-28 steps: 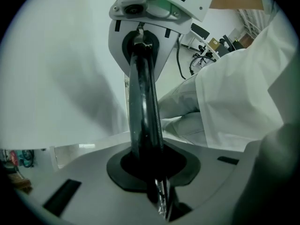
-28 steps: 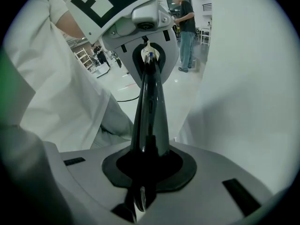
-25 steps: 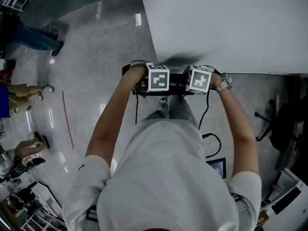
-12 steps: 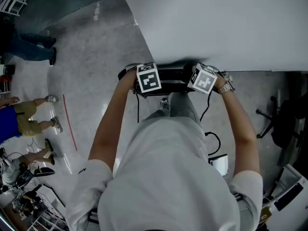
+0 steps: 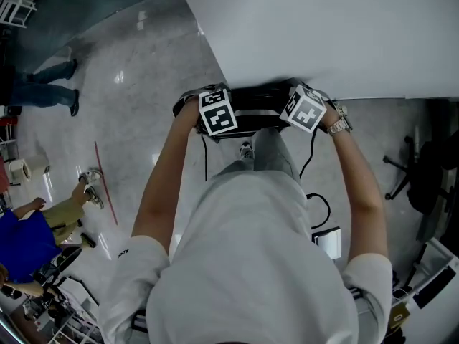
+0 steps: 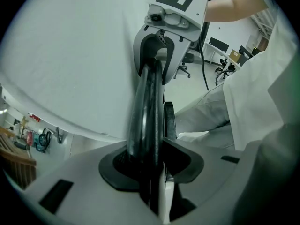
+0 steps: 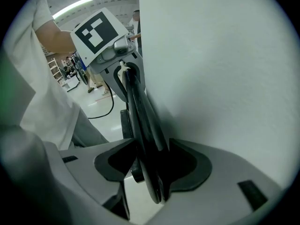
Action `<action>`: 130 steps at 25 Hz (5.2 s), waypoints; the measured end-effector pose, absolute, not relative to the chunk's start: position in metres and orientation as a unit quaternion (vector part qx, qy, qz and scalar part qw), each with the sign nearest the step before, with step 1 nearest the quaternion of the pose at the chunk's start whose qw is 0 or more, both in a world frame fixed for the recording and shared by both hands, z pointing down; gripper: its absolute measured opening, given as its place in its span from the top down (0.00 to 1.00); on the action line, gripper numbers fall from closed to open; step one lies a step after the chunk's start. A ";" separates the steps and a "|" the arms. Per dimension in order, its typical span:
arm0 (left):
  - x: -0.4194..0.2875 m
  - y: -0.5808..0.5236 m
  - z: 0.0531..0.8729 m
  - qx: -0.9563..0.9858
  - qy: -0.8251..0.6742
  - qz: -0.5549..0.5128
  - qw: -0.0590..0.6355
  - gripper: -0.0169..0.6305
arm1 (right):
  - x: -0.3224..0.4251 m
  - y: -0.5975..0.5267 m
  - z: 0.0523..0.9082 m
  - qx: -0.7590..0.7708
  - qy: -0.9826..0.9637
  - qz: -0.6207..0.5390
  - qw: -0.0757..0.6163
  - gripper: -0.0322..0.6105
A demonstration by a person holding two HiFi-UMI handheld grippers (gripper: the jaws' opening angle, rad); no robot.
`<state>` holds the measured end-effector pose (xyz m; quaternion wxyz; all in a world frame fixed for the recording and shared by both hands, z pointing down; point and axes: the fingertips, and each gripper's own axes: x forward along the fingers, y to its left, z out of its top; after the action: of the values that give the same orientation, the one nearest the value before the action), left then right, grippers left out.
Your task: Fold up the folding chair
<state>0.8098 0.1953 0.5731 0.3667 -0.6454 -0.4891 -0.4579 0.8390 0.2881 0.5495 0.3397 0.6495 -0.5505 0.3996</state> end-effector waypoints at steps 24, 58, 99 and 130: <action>0.823 0.168 0.555 -0.664 -0.477 -0.417 0.399 0.66 | 0.822 0.311 0.506 0.720 -0.521 0.404 0.216 0.65; 0.661 0.195 0.436 -0.967 -0.042 -0.240 0.069 0.96 | 0.700 0.279 0.446 0.692 -0.669 0.267 0.046 0.94; 0.030 0.157 0.400 -0.914 0.377 -0.108 -0.109 0.96 | 0.148 0.189 0.404 0.449 -0.869 0.183 0.097 0.95; -0.018 0.207 0.391 -0.897 0.418 -0.080 -0.118 0.96 | 0.076 0.208 0.396 0.418 -0.886 0.167 0.111 0.94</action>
<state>-0.0177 0.2066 0.3913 -0.1184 -0.8971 0.4181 -0.0803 0.0757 0.2078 0.3960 0.1107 0.4176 -0.8862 0.1673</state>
